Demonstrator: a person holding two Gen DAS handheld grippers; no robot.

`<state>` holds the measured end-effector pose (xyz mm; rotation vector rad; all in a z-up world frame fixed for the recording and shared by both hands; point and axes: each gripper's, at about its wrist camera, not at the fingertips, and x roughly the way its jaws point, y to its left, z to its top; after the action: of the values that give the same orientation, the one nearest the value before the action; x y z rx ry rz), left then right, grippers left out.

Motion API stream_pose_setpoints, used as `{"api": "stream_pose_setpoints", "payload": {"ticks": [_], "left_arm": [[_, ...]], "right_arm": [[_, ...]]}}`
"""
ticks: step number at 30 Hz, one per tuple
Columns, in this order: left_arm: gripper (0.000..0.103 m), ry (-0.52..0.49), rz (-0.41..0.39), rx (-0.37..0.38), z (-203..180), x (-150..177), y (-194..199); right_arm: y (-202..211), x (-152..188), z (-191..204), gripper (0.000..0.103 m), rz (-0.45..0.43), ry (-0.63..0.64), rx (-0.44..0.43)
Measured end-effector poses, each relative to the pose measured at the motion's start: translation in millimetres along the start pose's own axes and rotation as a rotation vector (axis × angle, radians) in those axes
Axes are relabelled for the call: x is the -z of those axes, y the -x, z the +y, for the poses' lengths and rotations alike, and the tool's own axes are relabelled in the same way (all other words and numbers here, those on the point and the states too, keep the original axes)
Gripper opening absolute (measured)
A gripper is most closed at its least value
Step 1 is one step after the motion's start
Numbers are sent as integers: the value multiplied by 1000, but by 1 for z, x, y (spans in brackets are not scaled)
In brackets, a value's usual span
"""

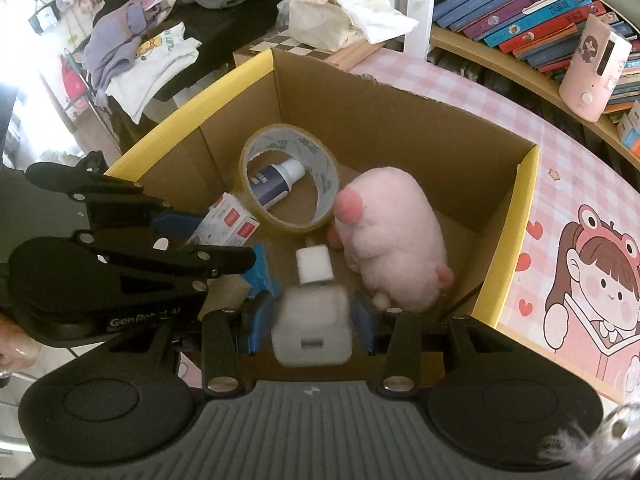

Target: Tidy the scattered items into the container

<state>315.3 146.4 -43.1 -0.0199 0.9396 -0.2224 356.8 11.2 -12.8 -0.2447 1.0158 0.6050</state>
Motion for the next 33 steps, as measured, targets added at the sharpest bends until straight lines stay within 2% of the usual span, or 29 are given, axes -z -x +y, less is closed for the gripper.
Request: {"api": "stream_pose_setpoints", "payload": {"ticks": [5, 8, 15, 19, 33], "left_arm": [[34, 13, -24, -10, 0, 2, 8], [38, 20, -41, -15, -1, 3, 15], [54, 39, -103, -36, -8, 6, 41], [59, 44, -151, -33, -13, 9, 62], [75, -19, -323, -71, -53, 43, 148]], "right_arm": [[6, 3, 2, 43, -20, -10, 5], [14, 5, 3, 49, -40, -15, 20], [41, 12, 4, 49, -116, -32, 33], [61, 19, 10, 49, -173, -30, 57], [146, 76, 37, 49, -384, -61, 162]]}}
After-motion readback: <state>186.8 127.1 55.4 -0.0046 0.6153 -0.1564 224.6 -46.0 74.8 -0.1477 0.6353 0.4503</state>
